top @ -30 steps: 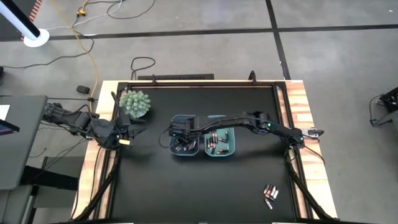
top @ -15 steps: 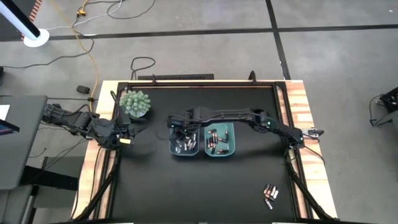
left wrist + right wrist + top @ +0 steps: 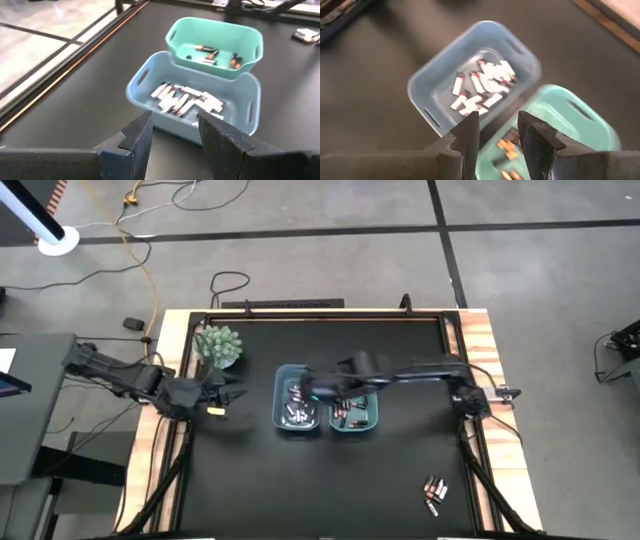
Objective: Sort batteries
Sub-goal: Put the silver battery into the blue bin
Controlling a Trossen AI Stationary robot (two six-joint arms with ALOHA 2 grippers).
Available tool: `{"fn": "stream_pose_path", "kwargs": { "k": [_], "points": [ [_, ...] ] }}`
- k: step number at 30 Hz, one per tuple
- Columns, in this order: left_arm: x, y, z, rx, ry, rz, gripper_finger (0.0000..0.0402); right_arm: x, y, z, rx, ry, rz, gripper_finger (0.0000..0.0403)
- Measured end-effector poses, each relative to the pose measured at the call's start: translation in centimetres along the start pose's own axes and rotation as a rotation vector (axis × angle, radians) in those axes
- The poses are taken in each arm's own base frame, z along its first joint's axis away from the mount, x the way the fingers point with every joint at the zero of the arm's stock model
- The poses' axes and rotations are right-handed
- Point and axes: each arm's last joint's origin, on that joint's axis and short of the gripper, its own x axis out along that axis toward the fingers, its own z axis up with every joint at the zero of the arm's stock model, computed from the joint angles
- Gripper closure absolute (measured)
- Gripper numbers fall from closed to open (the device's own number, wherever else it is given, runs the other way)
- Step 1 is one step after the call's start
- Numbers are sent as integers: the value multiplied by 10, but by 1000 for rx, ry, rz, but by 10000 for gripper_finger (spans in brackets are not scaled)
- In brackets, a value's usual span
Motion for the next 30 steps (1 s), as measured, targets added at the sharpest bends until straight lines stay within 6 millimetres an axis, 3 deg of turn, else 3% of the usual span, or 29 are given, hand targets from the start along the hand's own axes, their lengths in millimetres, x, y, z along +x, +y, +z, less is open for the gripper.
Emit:
{"fn": "stream_pose_path", "kwargs": {
  "k": [5, 10, 15, 22, 26, 30],
  "points": [
    [25, -25, 9, 16, -30, -36, 244, -53, 2, -43, 21, -35, -92, 253],
    [46, -47, 21, 8, -44, -69, 244, -78, 15, -93, 41, -37, -49, 253],
    [60, -69, 38, 45, -6, -90, 244, -77, 19, -153, 140, -30, -98, 253],
    [77, -98, 67, 85, -7, -98, 244, -81, 8, -235, 351, 9, -149, 253],
    [90, -114, 80, 91, 2, -97, 244, -87, 2, -277, 456, 57, -177, 253],
    [103, -130, 89, 97, 15, -113, 244, -91, -1, -308, 450, 168, -202, 253]
  ]
}}
